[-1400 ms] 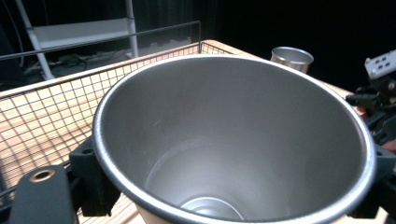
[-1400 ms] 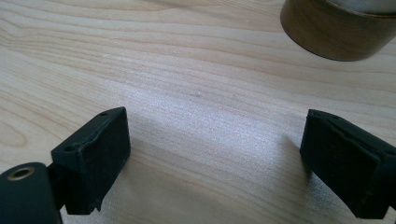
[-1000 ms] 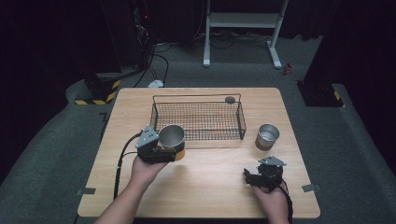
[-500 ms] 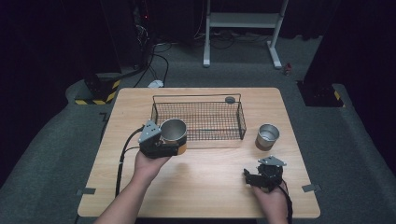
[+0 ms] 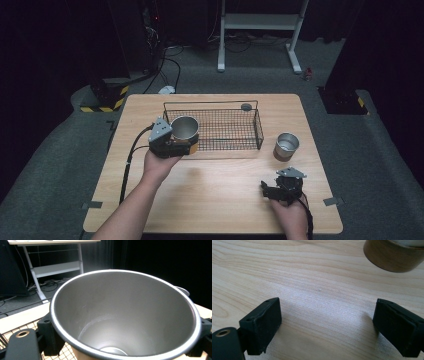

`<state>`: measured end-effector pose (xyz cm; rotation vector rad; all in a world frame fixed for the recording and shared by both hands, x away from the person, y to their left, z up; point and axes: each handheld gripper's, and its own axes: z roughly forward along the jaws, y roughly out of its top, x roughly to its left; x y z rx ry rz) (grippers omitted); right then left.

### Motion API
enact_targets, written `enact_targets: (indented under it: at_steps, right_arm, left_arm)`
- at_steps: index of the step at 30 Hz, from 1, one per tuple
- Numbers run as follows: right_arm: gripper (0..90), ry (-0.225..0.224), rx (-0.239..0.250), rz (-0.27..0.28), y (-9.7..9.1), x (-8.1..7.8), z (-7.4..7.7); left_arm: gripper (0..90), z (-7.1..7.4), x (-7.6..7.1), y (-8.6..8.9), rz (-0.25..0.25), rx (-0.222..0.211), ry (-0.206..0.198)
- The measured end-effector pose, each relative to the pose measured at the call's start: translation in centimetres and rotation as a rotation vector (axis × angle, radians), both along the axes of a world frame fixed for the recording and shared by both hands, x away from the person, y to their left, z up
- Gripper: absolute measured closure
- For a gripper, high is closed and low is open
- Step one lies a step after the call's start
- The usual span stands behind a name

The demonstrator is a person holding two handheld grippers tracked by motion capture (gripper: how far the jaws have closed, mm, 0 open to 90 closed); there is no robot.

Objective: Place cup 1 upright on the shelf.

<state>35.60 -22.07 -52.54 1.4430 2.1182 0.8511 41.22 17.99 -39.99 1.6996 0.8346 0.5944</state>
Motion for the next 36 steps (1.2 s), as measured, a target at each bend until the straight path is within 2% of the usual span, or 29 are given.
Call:
enact_targets:
  at_steps: [10, 15, 20, 27, 31, 36]
  right_arm:
    - [8.3, 0.001, 0.001, -0.004, 0.0, 0.0, 0.0]
    - [8.3, 0.0, 0.0, -0.003, 0.0, 0.0, 0.0]
    - [8.3, 0.0, 0.0, -0.003, 0.0, 0.0, 0.0]
    - [8.3, 0.0, 0.0, -0.003, 0.0, 0.0, 0.0]
    - [8.3, 0.002, 0.001, -0.004, 0.0, 0.0, 0.0]
    - [8.3, 0.001, 0.001, -0.003, 0.0, 0.0, 0.0]
  left_arm:
    - [14.1, -0.1, 2.0, 0.0, 0.007, 0.004, 0.015]
    - [14.1, 0.0, 3.4, -0.3, 0.01, -0.013, 0.014]
    - [14.1, 0.0, 4.4, -0.7, 0.013, -0.001, 0.014]
    - [14.1, -0.6, 6.1, -1.0, 0.022, 0.001, 0.034]
    - [14.1, -1.3, 7.2, -0.8, 0.05, -0.024, 0.051]
    - [14.1, -2.0, 8.2, -0.5, 0.078, -0.022, 0.072]
